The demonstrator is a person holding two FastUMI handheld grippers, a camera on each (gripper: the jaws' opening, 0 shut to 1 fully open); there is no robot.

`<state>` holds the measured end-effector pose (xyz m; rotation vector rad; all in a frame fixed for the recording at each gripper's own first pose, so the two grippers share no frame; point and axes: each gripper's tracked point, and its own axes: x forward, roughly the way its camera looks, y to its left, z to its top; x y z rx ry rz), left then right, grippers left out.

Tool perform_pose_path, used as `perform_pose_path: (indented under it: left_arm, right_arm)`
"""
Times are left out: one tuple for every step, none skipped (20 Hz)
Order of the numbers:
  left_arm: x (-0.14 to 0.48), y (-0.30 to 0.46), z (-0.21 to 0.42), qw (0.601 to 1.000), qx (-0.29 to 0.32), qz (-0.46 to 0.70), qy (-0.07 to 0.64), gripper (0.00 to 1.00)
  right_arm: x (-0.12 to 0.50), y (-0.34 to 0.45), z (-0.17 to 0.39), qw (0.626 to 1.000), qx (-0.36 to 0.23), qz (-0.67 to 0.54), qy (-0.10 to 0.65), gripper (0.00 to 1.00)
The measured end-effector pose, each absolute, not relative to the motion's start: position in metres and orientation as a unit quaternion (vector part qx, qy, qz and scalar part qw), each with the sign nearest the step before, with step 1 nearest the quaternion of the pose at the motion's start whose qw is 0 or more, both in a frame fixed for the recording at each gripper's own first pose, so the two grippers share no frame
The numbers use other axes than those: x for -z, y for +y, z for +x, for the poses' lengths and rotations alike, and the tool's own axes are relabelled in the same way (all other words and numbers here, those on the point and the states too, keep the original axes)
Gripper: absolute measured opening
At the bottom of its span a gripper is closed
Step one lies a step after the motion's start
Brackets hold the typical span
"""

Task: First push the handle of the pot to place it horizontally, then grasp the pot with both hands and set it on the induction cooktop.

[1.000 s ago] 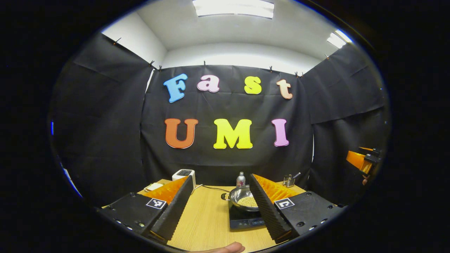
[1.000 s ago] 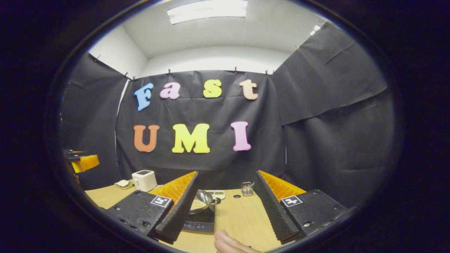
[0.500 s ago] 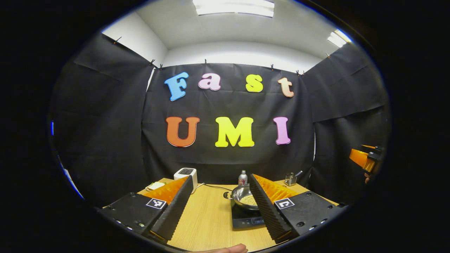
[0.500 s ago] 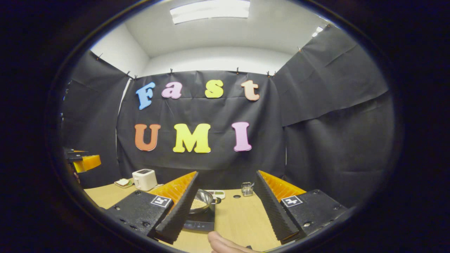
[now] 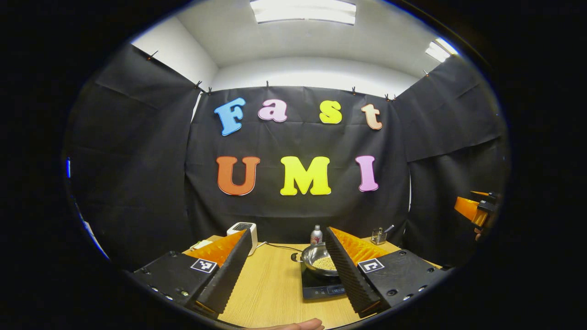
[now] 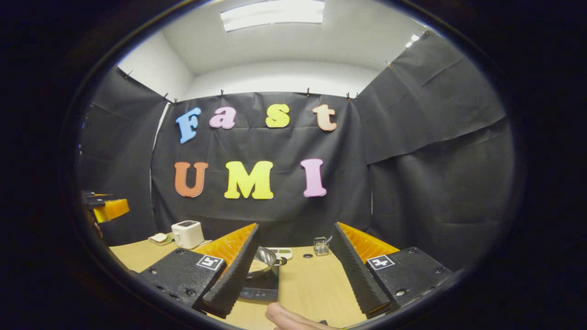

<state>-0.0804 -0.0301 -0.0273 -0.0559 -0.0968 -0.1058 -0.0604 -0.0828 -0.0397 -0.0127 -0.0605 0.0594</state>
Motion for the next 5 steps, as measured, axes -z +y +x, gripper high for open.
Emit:
perform_pose_path:
  left_arm:
    - [0.0288,-0.0315,-0.0800,0.997,0.054,-0.028,-0.047,0.95]
    - [0.0296,-0.0333,-0.0799,0.997,0.055,-0.027,-0.048,0.95]
    - [0.0295,-0.0339,-0.0795,0.997,0.056,-0.026,-0.046,0.96]
    - [0.0304,-0.0348,-0.0779,0.997,0.056,-0.025,-0.046,0.95]
    - [0.0317,-0.0365,-0.0777,0.997,0.057,-0.024,-0.045,0.95]
  right_arm:
    - [0.0400,-0.0828,-0.0602,0.999,-0.030,-0.005,-0.030,0.96]
    - [0.0399,-0.0834,-0.0603,0.999,-0.031,-0.003,-0.031,0.96]
    - [0.0400,-0.0836,-0.0613,0.999,-0.032,-0.001,-0.033,0.96]
    - [0.0394,-0.0836,-0.0615,0.999,-0.033,0.000,-0.035,0.96]
    - [0.0398,-0.0842,-0.0608,0.999,-0.035,0.001,-0.037,0.96]
